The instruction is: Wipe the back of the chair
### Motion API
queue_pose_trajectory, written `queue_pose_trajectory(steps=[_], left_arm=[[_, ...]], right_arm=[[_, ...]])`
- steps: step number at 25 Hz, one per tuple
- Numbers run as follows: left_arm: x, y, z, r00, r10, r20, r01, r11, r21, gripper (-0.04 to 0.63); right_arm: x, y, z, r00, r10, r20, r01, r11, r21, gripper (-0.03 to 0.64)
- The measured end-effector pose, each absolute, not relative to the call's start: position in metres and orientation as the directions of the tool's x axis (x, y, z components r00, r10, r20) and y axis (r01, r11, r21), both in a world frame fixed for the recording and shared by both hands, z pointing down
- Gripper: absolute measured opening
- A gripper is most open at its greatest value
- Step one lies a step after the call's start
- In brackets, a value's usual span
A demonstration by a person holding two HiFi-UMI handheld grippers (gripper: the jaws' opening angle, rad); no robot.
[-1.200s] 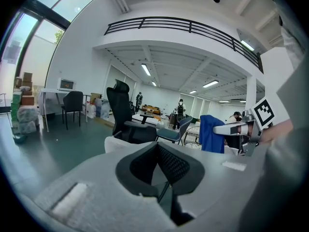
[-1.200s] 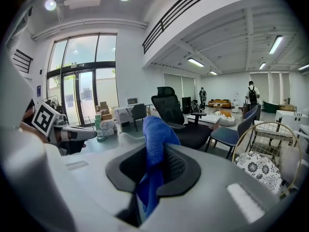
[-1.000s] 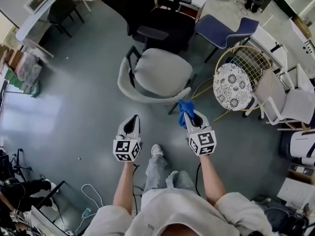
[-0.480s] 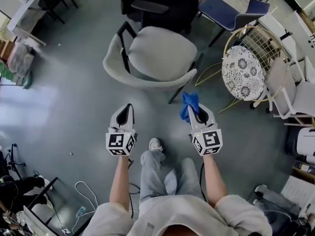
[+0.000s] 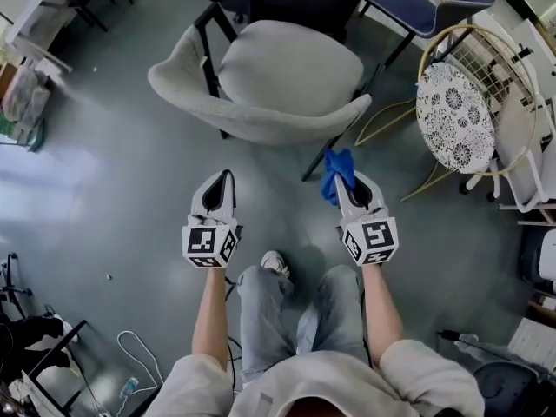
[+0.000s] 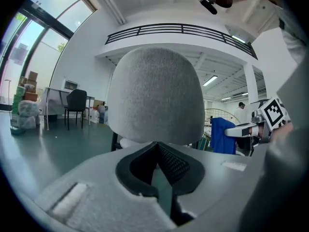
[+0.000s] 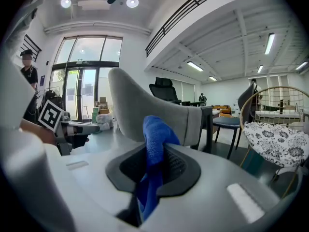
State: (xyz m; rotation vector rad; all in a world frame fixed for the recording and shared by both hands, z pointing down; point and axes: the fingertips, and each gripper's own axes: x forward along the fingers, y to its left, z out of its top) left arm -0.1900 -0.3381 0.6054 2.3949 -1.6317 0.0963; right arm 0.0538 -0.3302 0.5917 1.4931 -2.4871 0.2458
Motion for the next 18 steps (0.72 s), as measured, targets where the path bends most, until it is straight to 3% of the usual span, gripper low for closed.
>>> queue_pose_trajectory(steps=[7, 18], left_arm=[[-0.185, -0.345, 0.684, 0.373, -0.911, 0.176, -0.924, -0.349, 0.154, 0.005], [-0.177, -0.339, 0.702, 0.361, -0.924, 0.127, -0.930, -0.347, 0.119, 0.005]], right_arm=[[0.049, -0.336, 0.657, -0.491, -0.837, 0.243, -0.864, 0.503, -0.016, 0.046], [0.047, -0.330, 0.689, -0.532, -0.826, 0.185, -0.844, 0.536, -0.031, 0.046]])
